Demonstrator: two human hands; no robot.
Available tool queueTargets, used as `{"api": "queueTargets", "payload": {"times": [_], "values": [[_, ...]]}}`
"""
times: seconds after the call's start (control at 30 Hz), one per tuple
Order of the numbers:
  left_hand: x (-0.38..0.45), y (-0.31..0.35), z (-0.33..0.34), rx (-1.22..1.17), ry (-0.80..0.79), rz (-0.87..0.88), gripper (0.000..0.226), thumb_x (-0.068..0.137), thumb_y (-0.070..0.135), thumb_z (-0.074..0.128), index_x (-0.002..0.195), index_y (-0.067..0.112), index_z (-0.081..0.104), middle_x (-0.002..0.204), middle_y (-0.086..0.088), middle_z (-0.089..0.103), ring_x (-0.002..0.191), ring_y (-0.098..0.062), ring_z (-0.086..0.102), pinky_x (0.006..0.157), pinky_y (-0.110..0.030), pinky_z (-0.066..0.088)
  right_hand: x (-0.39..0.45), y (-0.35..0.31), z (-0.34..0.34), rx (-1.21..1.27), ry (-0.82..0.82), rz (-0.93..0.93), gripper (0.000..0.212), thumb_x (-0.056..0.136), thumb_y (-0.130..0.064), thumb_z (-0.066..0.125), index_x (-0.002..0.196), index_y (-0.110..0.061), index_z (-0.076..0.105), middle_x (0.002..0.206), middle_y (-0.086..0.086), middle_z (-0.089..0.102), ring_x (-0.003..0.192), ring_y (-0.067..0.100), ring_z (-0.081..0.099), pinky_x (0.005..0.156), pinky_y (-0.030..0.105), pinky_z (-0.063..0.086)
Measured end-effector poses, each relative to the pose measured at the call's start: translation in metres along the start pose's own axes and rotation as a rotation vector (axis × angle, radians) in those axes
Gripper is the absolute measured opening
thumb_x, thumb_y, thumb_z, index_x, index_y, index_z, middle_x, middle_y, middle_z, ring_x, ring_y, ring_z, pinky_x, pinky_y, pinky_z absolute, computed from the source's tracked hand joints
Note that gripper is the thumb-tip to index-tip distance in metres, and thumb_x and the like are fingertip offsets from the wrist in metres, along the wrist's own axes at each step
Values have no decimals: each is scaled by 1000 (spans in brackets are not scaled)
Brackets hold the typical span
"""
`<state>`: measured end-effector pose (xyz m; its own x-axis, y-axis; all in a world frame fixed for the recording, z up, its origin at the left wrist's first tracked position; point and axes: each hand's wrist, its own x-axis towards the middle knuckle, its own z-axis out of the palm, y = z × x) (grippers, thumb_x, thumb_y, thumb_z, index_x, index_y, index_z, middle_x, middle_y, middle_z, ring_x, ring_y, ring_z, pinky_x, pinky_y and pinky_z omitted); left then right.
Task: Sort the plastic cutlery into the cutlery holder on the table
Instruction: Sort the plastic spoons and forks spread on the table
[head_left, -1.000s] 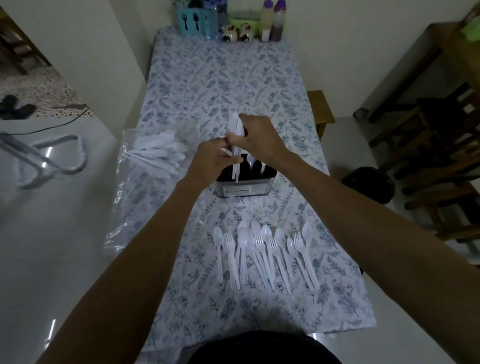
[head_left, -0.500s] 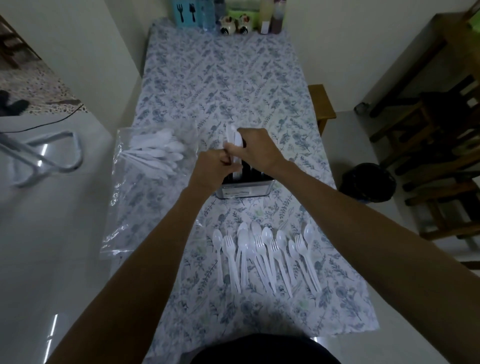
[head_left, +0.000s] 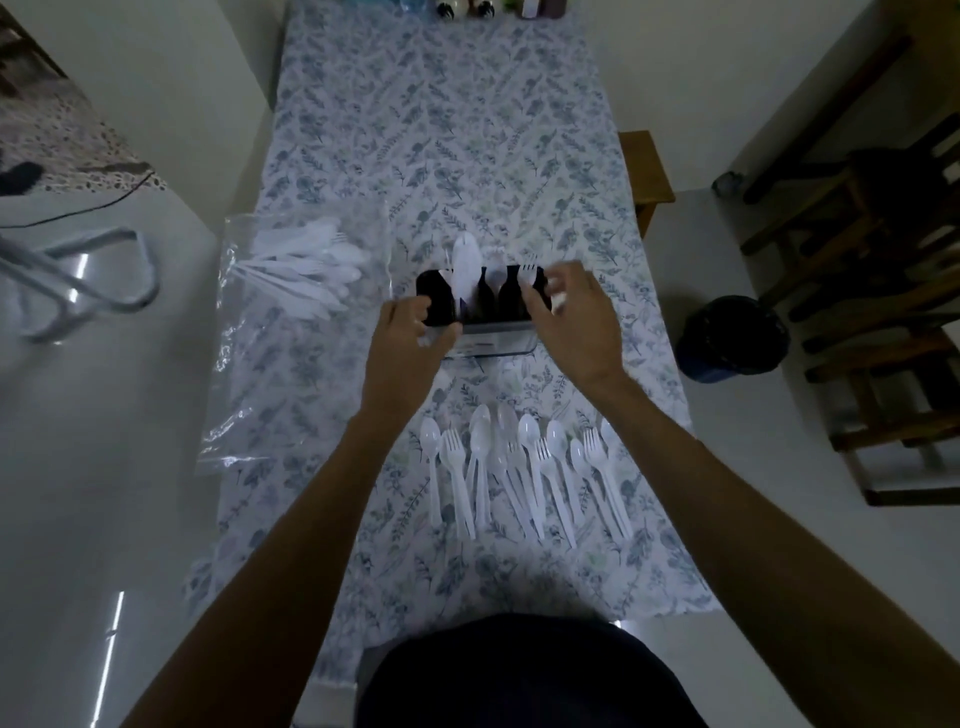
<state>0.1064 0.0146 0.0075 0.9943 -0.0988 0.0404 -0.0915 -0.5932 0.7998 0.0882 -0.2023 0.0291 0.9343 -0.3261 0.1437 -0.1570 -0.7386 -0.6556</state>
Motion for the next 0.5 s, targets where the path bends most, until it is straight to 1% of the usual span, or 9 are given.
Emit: {"api": "queueTargets", "payload": {"times": [0.03, 0.07, 0.13, 0.2, 0.27, 0.33, 0.4, 0.47, 0.5], "values": [[-16, -4, 4, -35, -22, -37, 36, 93, 31, 74, 121, 11, 63, 115, -4, 62, 92, -13, 62, 80, -11, 49, -20, 15, -3, 8, -30, 72, 28, 96, -43, 60, 111, -21, 58, 103, -2, 68, 84, 14, 65, 70, 34, 55], [-33, -9, 9, -69, -58, -80, 28, 95, 31, 72, 115, 14, 65, 107, 0, 66, 86, -9, 64, 78, -14, 52, -42, 30, -5, -11, -69, 126, 21, 96, -39, 62, 105, -21, 60, 98, -3, 70, 80, 13, 65, 69, 31, 54], [-65, -20, 23, -133, -143, -190, 17, 98, 34, 67, 108, 20, 66, 96, 6, 69, 84, -2, 66, 79, -23, 57, -88, 59, -6, -104, -145, 174, 12, 95, -33, 63, 94, -21, 63, 89, -4, 72, 74, 13, 66, 64, 25, 49], [-93, -27, 37, -222, -181, -322, 9, 100, 31, 63, 104, 24, 66, 95, 5, 72, 82, -7, 70, 78, -30, 59, -130, 82, -4, -192, -208, 201, 12, 94, -32, 63, 86, -23, 63, 84, -4, 70, 72, 15, 66, 63, 26, 48], [-117, -26, 50, -281, -193, -428, 8, 102, 28, 62, 103, 22, 67, 96, 0, 75, 78, -9, 72, 77, -34, 60, -163, 101, -3, -247, -234, 267, 9, 91, -30, 64, 87, -22, 65, 87, -1, 67, 76, 19, 65, 65, 31, 52], [-135, -24, 60, -322, -224, -487, 8, 102, 27, 61, 103, 22, 68, 95, 1, 75, 74, -6, 72, 76, -33, 60, -182, 118, -7, -265, -192, 361, 13, 89, -31, 67, 92, -18, 66, 93, 4, 64, 79, 24, 65, 67, 35, 54], [-148, -21, 67, -346, -266, -511, 8, 102, 26, 61, 102, 22, 68, 93, 1, 75, 71, -2, 70, 71, -28, 58, -189, 132, -14, -269, -177, 461, 23, 88, -39, 68, 93, -17, 63, 94, 6, 62, 78, 26, 64, 69, 36, 54], [-156, -18, 72, -370, -306, -521, 8, 102, 24, 62, 102, 20, 69, 93, 0, 75, 72, -5, 70, 65, -21, 54, -191, 141, -20, -289, -262, 511, 34, 88, -50, 66, 93, -17, 59, 90, 3, 60, 78, 24, 60, 71, 36, 52], [-159, -17, 73, -374, -324, -520, 9, 101, 24, 63, 104, 18, 70, 94, -1, 75, 74, -7, 71, 64, -20, 52, -191, 143, -21, -300, -311, 494, 38, 87, -53, 66, 93, -17, 58, 88, 2, 59, 78, 23, 59, 70, 36, 50]]}}
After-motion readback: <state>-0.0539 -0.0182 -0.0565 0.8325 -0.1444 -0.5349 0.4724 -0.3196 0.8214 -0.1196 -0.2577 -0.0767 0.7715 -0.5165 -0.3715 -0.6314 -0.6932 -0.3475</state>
